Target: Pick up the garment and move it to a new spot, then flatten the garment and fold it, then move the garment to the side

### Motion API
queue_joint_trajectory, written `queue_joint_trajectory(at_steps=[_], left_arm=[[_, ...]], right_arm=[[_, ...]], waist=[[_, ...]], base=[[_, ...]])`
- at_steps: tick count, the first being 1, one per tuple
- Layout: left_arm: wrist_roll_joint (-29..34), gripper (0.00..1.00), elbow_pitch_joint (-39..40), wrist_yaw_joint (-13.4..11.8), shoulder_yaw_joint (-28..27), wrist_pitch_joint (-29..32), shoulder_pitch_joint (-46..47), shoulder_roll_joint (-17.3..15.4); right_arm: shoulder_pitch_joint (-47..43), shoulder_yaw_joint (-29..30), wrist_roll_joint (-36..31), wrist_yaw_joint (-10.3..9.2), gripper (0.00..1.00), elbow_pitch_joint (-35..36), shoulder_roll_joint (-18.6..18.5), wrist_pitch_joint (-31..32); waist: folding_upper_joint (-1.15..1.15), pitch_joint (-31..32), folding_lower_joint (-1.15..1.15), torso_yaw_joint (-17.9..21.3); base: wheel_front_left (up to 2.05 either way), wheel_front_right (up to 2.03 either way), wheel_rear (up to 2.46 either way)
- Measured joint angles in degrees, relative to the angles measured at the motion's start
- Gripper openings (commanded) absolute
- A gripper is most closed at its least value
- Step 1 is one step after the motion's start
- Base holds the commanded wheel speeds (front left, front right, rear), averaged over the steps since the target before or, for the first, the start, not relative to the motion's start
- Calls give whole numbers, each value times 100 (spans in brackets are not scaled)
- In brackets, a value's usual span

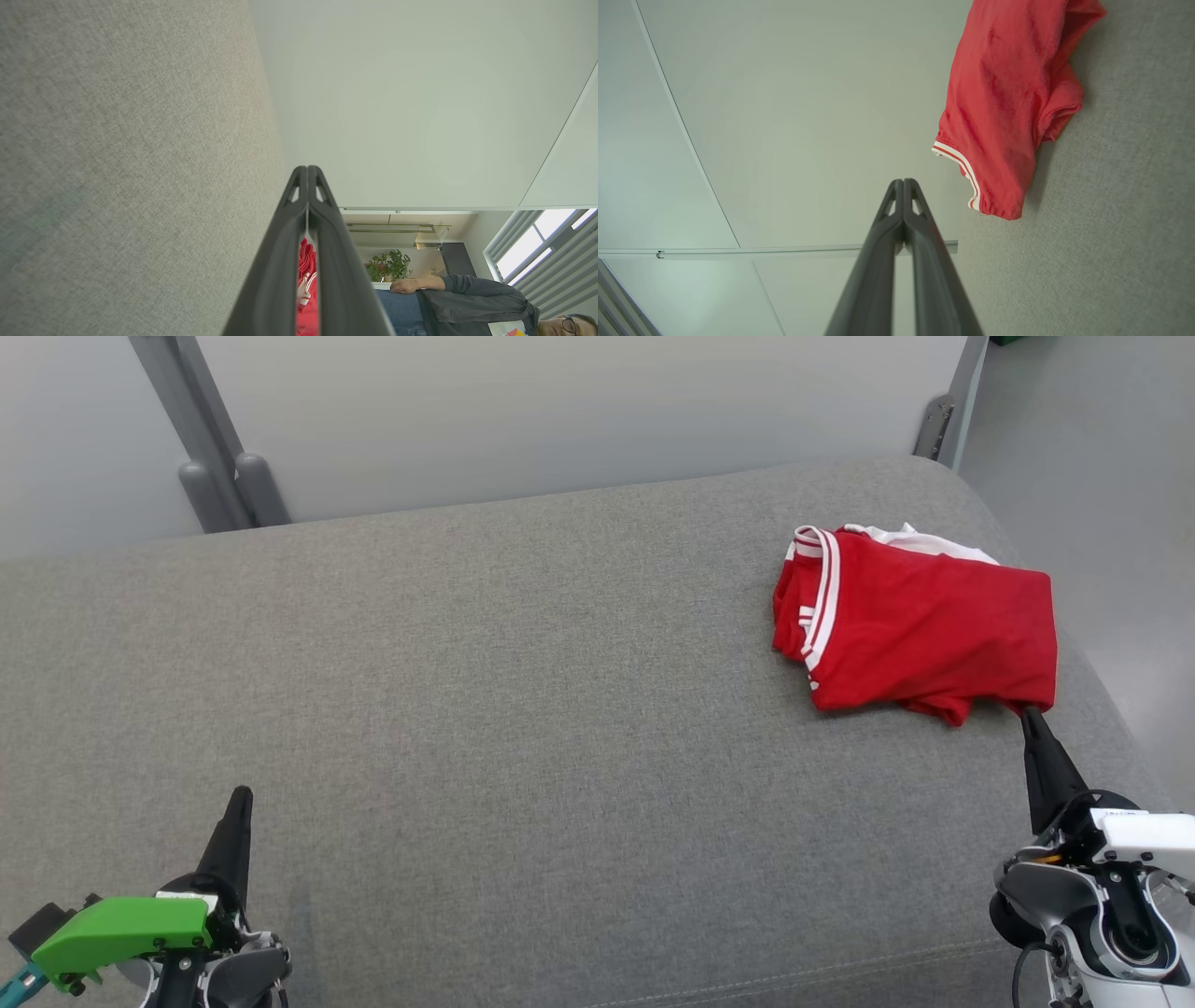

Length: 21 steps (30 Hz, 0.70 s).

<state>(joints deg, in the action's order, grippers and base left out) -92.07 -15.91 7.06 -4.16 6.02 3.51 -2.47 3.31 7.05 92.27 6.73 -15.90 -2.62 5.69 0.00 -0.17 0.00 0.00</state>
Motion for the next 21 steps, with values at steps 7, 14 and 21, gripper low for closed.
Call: queue_joint_trajectory(at_steps=[7,14,21], left_arm=[[0,0,0,0,0,0,0,1],[0,0,1,0,0,0,0,1],[0,0,1,0,0,0,0,1]], right_arm=[[0,1,0,0,0,0,0,0],[0,2,0,0,0,1,0,0],[0,3,0,0,0,1,1,0]], waist=[[0,0,0,0],[0,0,0,0],[0,0,0,0]], base=[[0,0,0],[0,0,0],[0,0,0]])
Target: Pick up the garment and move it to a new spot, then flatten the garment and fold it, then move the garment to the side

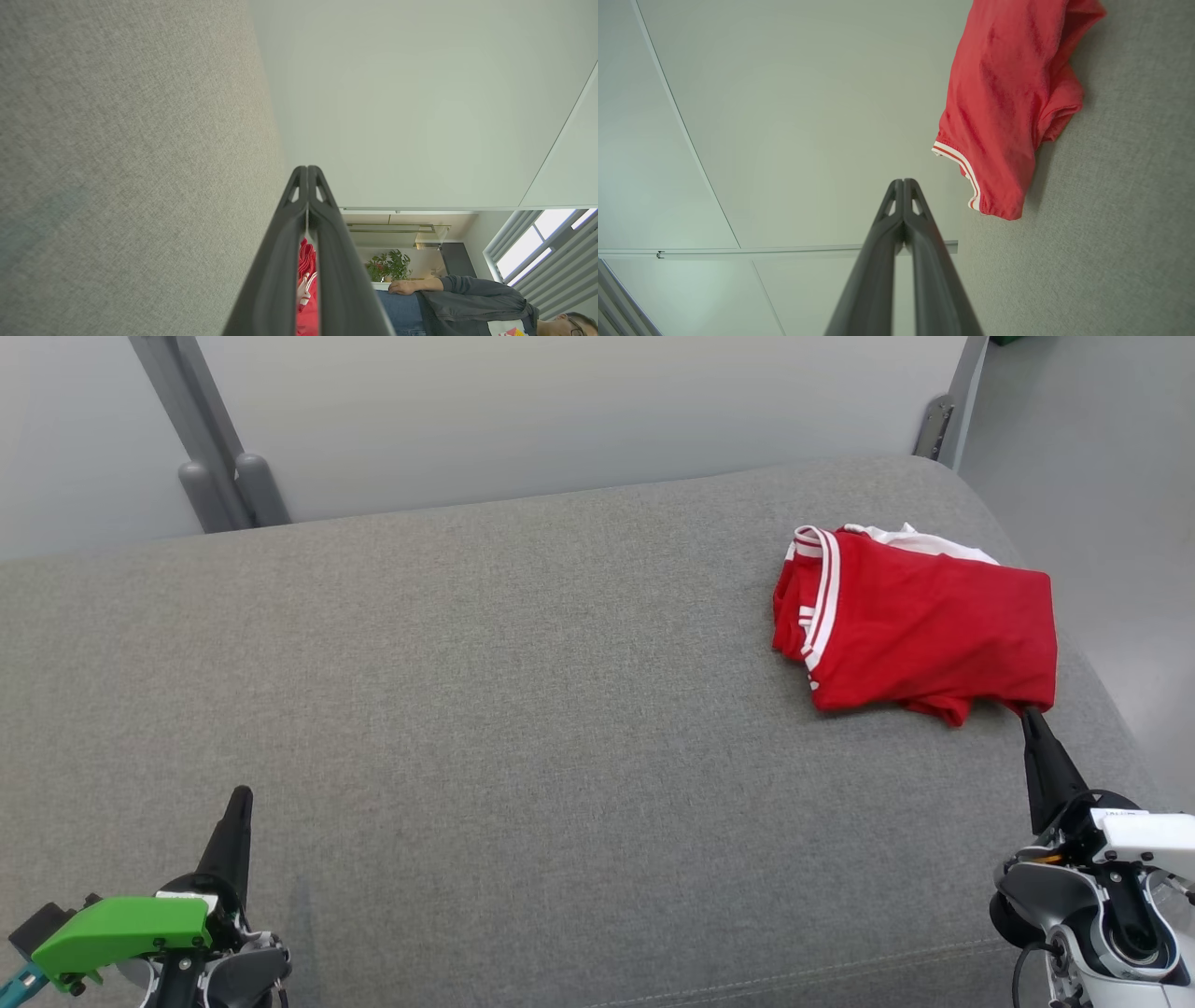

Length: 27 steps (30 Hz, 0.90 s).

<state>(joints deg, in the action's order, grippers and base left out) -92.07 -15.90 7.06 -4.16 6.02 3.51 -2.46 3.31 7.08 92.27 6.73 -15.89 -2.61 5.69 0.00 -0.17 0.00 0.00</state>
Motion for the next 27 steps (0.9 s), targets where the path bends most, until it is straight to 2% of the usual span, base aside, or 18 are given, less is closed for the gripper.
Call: queue_joint_trajectory(at_steps=[27], left_arm=[[0,0,3,0,-2,0,0,1]], right_arm=[[0,2,0,0,0,1,1,1]], waist=[[0,0,0,0]], base=[[0,0,0]])
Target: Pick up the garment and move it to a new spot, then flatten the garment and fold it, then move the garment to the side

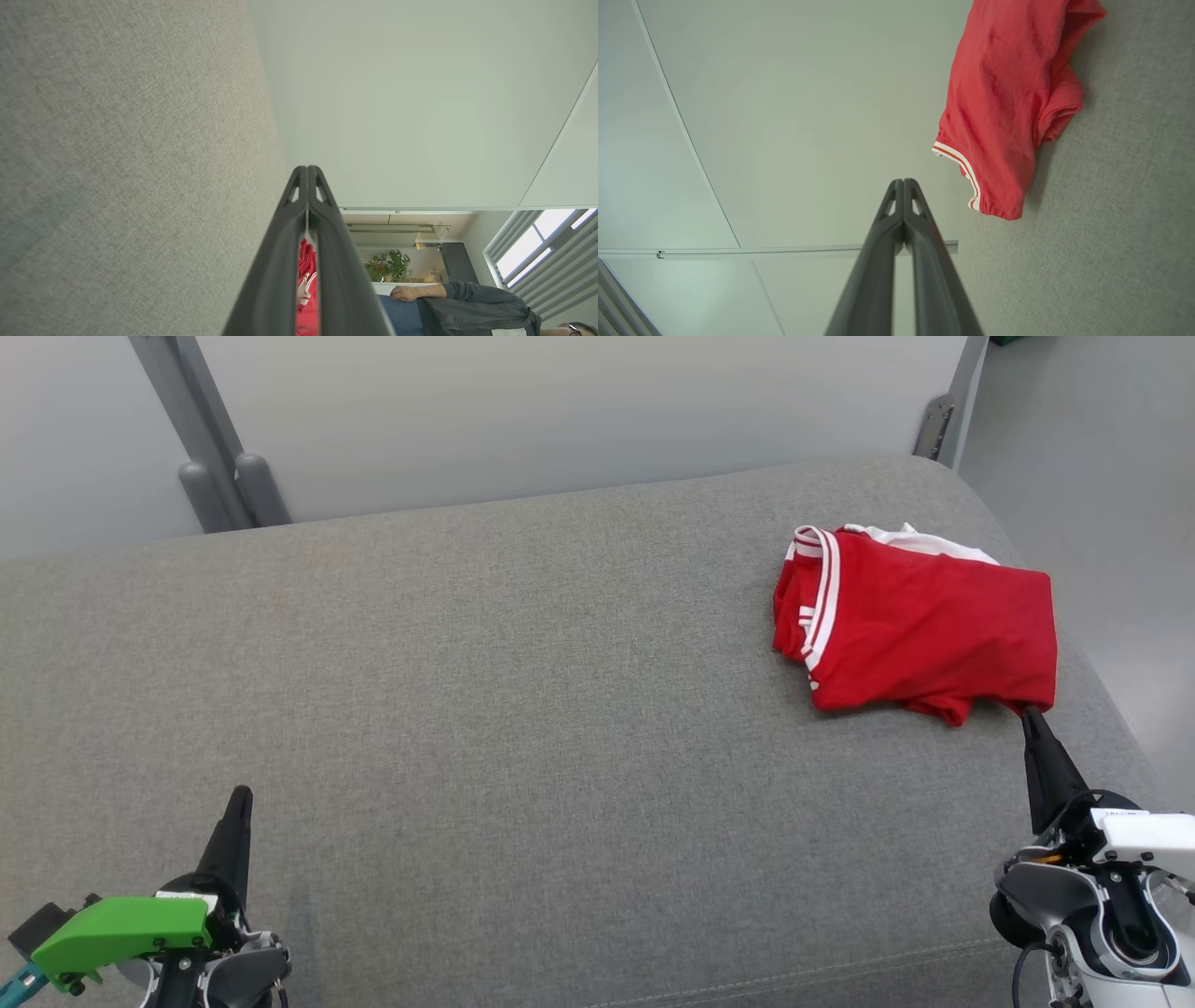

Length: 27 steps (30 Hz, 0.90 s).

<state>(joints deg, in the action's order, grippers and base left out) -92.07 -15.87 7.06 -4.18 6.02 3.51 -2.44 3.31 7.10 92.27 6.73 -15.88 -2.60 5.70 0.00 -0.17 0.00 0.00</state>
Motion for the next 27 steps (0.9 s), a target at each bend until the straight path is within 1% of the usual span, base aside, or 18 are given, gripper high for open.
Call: queue_joint_trajectory(at_steps=[27], left_arm=[[0,0,1,0,-2,0,0,0]], right_arm=[[0,3,0,0,0,1,0,0]], waist=[[0,0,0,0]], base=[[0,0,0]])
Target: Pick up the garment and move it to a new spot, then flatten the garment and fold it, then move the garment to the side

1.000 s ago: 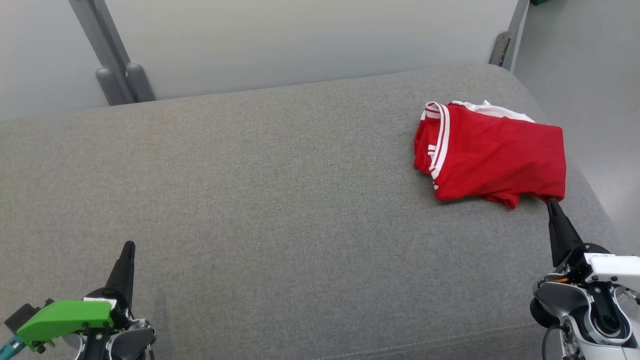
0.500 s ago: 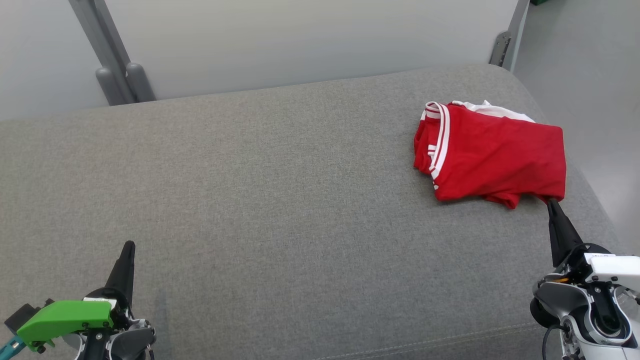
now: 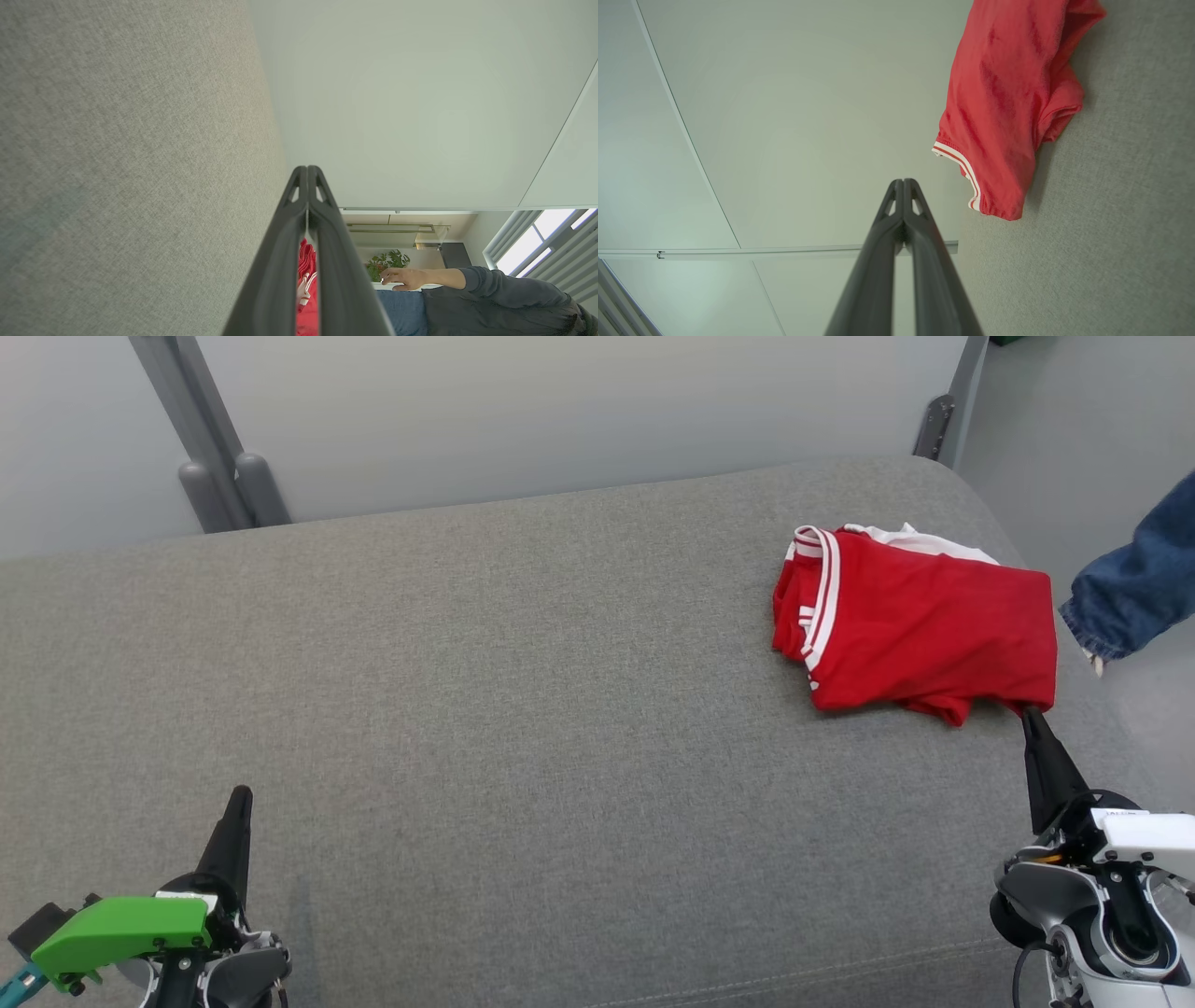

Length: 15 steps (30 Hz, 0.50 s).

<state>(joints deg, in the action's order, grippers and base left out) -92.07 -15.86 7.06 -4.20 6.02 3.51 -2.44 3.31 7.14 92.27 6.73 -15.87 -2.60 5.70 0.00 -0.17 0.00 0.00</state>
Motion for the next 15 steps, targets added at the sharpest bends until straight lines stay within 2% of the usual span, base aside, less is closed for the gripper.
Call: queue_joint_trajectory(at_steps=[15], left_arm=[[0,0,2,0,-1,0,0,1]], right_arm=[[0,2,0,0,0,0,0,0]], waist=[[0,0,0,0]], base=[[0,0,0]])
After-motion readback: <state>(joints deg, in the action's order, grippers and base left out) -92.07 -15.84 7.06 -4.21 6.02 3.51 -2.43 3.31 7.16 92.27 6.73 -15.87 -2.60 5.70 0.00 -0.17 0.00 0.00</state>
